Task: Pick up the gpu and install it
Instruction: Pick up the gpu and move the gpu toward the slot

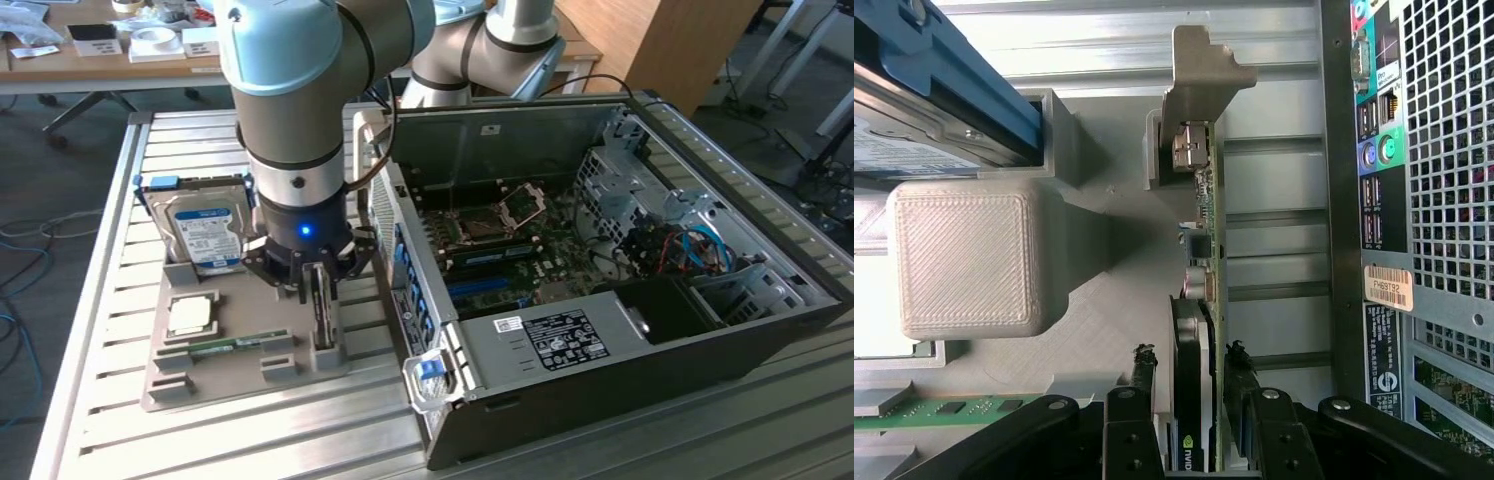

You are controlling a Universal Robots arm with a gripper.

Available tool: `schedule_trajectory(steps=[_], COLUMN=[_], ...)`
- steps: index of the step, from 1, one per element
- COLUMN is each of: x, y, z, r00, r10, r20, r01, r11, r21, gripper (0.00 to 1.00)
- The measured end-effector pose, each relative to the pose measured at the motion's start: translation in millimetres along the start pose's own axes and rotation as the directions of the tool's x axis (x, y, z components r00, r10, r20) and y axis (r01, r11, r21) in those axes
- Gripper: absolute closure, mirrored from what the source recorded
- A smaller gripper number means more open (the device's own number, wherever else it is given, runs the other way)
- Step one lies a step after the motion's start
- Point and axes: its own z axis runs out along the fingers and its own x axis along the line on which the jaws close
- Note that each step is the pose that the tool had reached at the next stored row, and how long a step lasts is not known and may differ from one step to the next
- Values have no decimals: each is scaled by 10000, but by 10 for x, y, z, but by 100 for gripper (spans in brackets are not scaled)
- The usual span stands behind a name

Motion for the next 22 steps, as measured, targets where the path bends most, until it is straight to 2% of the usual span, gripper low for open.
schedule_trajectory(steps=[11,12,14,22], x=[0,0,0,0], y=[0,0,0,0], z=[0,0,0,0], r00=[10000,10000,10000,10000], r10=[0,-1,-1,0], r20=[0,0,-1,0], r01=[0,1,1,0], r11=[10000,10000,10000,10000], r21=[0,0,0,0], gripper=[59,60,73,73])
